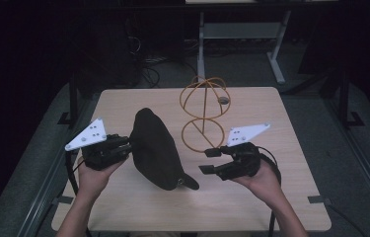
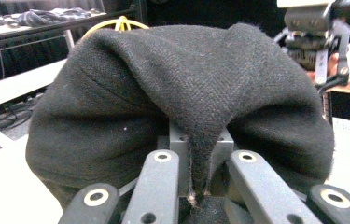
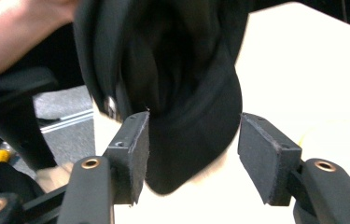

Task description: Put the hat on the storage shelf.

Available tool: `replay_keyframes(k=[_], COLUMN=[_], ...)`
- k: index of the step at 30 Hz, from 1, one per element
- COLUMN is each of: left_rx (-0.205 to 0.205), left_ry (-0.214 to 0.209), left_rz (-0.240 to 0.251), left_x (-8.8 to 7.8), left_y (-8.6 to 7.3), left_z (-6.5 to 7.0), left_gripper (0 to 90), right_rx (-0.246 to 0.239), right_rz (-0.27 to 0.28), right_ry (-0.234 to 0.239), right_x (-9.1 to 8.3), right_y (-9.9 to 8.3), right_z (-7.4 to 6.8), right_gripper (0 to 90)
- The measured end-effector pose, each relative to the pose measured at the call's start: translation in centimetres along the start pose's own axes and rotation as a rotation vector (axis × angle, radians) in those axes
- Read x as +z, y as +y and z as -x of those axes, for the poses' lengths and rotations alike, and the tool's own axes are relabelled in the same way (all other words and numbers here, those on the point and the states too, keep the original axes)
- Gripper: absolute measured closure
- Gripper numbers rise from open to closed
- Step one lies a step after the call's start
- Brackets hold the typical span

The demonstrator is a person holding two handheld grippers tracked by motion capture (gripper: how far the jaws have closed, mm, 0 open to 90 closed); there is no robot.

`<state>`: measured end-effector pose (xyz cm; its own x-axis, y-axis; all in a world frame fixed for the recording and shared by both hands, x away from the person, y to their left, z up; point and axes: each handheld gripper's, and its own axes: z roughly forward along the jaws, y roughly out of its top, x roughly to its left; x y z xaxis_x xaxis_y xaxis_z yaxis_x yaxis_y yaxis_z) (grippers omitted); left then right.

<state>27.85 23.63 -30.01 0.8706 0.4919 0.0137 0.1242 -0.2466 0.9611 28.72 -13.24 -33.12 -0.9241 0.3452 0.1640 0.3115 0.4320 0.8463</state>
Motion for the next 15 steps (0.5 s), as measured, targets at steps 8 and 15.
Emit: replay_keyframes(k=[8,15], left_rx=[-0.032,-0.037], left_ry=[0.006,0.010], left_rz=[0.006,-0.028], left_x=[-0.6,-0.7], left_y=[0.8,1.6], left_z=[-1.2,-1.7], left_gripper=[84.6,84.5], right_rx=[0.055,0.103], right_rz=[-0.010,0.002], right_ry=[-0.066,-0.119], right_x=[-1.7,-3.1], right_y=[-3.3,-5.7], right_z=[1.3,2.2], right_gripper=[37.2,35.9])
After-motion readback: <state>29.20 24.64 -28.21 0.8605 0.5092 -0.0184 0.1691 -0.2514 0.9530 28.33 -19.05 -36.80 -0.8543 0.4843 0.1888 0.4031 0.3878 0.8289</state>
